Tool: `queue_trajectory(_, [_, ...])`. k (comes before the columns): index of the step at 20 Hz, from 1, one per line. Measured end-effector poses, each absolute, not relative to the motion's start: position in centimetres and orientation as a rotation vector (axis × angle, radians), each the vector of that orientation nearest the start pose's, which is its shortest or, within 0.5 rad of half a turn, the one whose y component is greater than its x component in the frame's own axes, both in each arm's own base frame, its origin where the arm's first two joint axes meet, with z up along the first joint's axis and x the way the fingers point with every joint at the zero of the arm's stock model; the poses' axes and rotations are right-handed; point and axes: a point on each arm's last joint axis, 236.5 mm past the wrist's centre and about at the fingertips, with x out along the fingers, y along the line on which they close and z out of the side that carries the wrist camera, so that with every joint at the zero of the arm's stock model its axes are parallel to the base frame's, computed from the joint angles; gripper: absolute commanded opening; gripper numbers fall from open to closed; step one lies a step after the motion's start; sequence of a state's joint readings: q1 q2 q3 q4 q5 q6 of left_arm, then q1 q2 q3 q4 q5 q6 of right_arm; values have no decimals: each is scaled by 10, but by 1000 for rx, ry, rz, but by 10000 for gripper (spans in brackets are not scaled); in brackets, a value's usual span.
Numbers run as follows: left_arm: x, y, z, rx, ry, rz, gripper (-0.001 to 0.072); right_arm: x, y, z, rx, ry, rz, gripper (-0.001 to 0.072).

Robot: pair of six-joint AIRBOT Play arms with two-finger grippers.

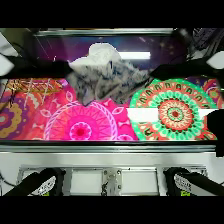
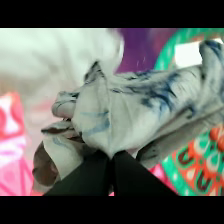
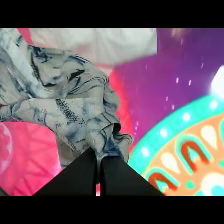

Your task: Fold the clothes and pants, and hang the long-sleeved shirts on hangers.

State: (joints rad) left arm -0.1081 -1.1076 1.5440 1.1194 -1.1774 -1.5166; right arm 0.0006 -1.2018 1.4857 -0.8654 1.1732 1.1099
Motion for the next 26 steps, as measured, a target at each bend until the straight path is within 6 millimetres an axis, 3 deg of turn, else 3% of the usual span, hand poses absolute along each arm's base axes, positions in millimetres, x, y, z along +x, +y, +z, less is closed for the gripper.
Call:
queue_trajectory(2, [368, -131, 318, -205, 579, -463, 14, 387, 140, 285, 77, 538, 650, 12])
queue_trajectory(4, [338, -126, 362, -185, 465, -470, 14, 349, 138, 338, 58, 401, 634, 12])
queue_trajectory(6, [308, -122, 392, -172, 380, -474, 14, 318, 134, 370, 56, 322, 607, 12])
queue_trajectory(9, [284, -120, 394, -179, 357, -473, 14, 290, 125, 378, 84, 329, 553, 12])
queue_trajectory(12, [289, -120, 347, -227, 470, -455, 14, 286, 116, 338, 136, 495, 505, 12])
queue_trajectory(15, [314, -124, 274, -274, 659, -429, 14, 298, 111, 275, 197, 688, 461, 12])
queue_trajectory(18, [350, -135, 206, -308, 817, -412, 14, 327, 100, 211, 245, 816, 386, 12])
queue_trajectory(21, [391, -152, 159, -323, 911, -405, 32, 369, 87, 166, 276, 852, 307, 37])
queue_trajectory(22, [406, -158, 145, -320, 934, -402, 363, 384, 83, 155, 287, 845, 282, 245])
queue_trajectory(23, [421, -162, 132, -318, 954, -398, 678, 401, 75, 146, 290, 825, 250, 538])
queue_trajectory(24, [433, -165, 123, -319, 968, -395, 680, 416, 69, 141, 300, 800, 226, 626])
queue_trajectory(26, [455, -164, 108, -330, 993, -379, 681, 439, 54, 134, 324, 760, 178, 603])
